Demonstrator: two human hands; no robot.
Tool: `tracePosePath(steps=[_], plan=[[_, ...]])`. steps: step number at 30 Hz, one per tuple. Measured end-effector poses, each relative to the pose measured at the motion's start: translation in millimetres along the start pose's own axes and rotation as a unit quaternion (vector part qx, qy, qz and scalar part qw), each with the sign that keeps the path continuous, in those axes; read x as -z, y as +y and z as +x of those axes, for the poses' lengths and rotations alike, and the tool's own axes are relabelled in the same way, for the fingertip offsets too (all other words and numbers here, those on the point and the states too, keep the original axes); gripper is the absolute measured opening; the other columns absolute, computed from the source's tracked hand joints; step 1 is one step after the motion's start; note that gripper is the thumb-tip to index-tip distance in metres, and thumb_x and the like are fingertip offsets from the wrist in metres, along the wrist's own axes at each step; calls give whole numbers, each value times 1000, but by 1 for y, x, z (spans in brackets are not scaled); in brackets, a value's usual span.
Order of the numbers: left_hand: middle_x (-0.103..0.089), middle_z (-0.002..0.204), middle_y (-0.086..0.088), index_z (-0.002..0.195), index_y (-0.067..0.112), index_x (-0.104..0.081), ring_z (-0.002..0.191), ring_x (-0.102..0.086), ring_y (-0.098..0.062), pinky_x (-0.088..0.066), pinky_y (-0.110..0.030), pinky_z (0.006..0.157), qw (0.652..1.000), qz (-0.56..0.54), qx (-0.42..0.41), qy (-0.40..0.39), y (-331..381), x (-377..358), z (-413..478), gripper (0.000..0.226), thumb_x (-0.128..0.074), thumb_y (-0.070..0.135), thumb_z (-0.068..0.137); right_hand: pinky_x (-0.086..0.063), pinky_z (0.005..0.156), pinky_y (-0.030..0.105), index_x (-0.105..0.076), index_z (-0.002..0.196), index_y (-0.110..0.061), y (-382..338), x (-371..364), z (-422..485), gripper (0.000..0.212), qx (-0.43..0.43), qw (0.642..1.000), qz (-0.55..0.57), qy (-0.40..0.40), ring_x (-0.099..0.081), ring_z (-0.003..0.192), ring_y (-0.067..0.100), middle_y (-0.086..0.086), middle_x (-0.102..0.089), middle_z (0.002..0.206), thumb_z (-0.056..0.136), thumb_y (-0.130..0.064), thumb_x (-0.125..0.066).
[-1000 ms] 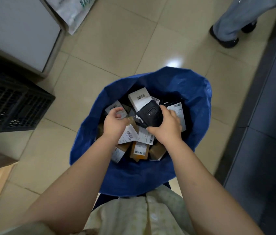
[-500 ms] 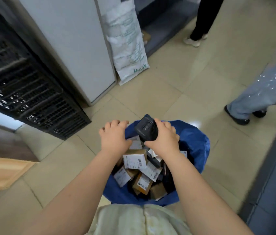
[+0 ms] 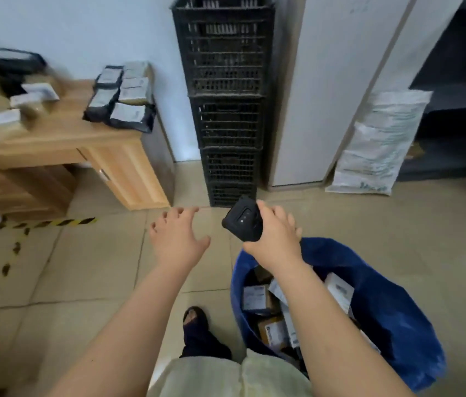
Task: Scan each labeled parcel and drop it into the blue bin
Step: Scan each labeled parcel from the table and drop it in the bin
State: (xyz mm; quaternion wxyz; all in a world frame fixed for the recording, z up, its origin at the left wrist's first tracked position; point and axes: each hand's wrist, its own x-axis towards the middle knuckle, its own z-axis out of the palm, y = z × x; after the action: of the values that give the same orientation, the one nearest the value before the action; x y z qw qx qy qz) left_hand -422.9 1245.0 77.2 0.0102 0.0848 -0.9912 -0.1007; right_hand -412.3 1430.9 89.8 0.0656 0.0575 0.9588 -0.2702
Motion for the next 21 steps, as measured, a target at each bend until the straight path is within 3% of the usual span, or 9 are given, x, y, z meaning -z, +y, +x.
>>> tracePosePath(steps=[12,21], plan=[[-42,145,3,146,40,-34,137,-31,-27,-23,-48,114,967,14,252,41,-212,64,-114,70,-63,50,84,-29,107,46,-37,142,-35,-206,-106,-76,77,267,952,-64,-134,-35,129,26,-1,-44,134,74,-33,-74],[-41,148,-1,145,40,-37,140,-28,-32,-21,-53,115,893,-3,426,143,-427,148,-258,69,-65,53,83,-30,106,46,-31,146,-35,-398,-221,-213,84,423,887,-47,-180,-36,130,28,-1,-42,139,75,-35,-76]])
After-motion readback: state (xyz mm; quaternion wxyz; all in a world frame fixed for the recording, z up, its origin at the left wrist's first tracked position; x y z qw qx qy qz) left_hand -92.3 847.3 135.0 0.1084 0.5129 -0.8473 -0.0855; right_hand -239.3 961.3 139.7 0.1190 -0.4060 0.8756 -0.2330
